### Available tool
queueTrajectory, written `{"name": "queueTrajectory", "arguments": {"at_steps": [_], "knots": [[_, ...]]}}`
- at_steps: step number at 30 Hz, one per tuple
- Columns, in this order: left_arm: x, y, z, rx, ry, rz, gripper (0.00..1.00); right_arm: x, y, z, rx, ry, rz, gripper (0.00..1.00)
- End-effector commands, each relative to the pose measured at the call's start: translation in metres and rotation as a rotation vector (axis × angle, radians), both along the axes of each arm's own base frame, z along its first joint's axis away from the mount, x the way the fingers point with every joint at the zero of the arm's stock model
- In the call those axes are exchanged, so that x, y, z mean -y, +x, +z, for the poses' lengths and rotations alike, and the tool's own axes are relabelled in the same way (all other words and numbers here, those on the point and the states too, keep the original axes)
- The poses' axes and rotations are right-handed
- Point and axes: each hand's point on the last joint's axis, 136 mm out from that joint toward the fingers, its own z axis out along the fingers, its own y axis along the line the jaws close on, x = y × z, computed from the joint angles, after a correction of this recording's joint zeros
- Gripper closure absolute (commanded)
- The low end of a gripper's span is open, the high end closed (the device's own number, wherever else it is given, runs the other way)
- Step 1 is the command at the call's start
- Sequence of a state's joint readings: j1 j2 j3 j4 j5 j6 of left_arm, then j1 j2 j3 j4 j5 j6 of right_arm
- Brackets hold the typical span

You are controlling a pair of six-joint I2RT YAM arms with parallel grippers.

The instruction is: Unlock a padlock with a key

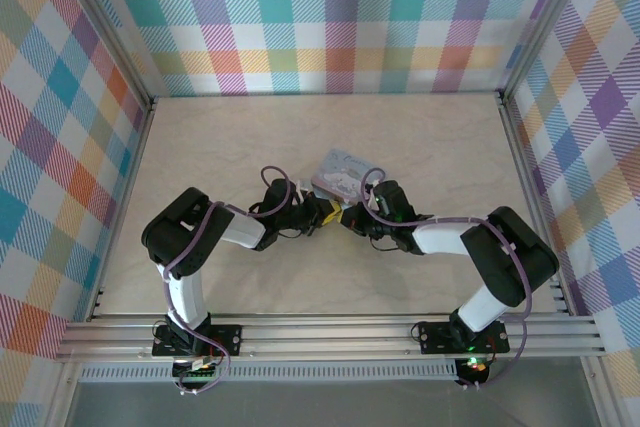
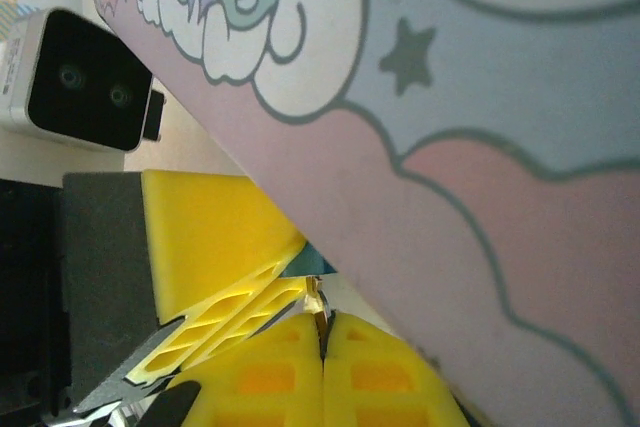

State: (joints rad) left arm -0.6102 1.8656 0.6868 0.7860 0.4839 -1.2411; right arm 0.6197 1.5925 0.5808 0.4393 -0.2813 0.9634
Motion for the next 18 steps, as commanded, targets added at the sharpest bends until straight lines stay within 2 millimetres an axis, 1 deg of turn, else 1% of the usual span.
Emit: {"name": "queueTrajectory", "arguments": {"at_steps": [1,6,9,11,13,15,16,18], "knots": [[-0.001,-0.003,-0.011,-0.027,0.027,0.021,1.0,-0.003,-0.012,0.0,-0.038,0.036,0.022,0.87],[0.001,-0.002,-0.007,-0.028,0.018,0.024,1.0,0.012,-0.012,0.0,-0.014,0.041,-0.018,0.73],[0.001,-0.002,-0.004,-0.032,0.015,0.026,1.0,0.024,-0.012,0.004,0.026,-0.002,-0.029,0.65],[0.0,-0.003,-0.004,-0.041,0.022,0.028,1.0,0.035,-0.012,0.009,0.072,-0.064,-0.036,0.6],[0.0,-0.003,-0.003,-0.048,0.025,0.033,1.0,0.045,-0.011,0.02,0.143,-0.127,-0.038,0.54],[0.0,-0.003,-0.001,-0.054,0.021,0.037,1.0,0.055,-0.009,0.036,0.24,-0.182,-0.035,0.47],[0.0,-0.003,-0.001,-0.061,0.021,0.036,1.0,0.058,-0.008,0.048,0.304,-0.198,-0.024,0.43],[0.001,-0.003,0.0,-0.075,0.022,0.038,1.0,0.057,-0.009,0.075,0.441,-0.206,0.028,0.33]]}}
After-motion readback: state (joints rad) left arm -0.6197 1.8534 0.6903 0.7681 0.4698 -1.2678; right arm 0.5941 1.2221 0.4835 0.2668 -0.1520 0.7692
